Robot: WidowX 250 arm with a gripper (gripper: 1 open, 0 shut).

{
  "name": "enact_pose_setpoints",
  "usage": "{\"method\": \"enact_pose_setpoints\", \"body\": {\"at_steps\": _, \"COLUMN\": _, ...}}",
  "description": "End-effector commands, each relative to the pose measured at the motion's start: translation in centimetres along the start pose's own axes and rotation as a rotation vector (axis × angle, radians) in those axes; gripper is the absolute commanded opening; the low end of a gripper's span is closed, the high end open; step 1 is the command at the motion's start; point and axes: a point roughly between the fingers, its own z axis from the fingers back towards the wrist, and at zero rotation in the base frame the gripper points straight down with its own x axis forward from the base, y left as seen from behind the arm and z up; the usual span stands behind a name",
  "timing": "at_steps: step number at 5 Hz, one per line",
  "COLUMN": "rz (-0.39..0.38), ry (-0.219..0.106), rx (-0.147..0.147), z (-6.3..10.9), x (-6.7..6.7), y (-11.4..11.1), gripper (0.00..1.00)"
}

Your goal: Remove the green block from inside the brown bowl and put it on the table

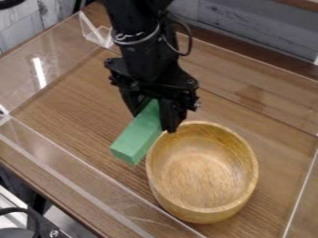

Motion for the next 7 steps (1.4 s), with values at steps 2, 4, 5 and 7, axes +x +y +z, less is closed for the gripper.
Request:
{"method": "enact_pose_setpoints", "body": {"at_steps": 2, "rz": 0.015, "ry": -0.027, "rx": -0.008, "z": 0.16, "x": 0.5, "y": 0.38, "gripper": 0.0}}
{"method": "enact_pose_setpoints", "body": {"at_steps": 4, "rz": 0.021, "ry": -0.027, "rx": -0.017, "z": -0.09, "x": 0.65, "y": 0.53, "gripper": 0.0}}
{"method": "enact_pose_setpoints", "body": {"at_steps": 5, "rz": 0.023, "ry": -0.027, "rx": -0.022, "z": -0.19, "x": 0.71, "y": 0.64, "gripper": 0.0}}
{"method": "enact_pose_setpoints", "body": {"at_steps": 7, "rz": 0.028, "ry": -0.028, "rx": -0.029, "z": -0.39, "x": 0.83, "y": 0.86, "gripper": 0.0}}
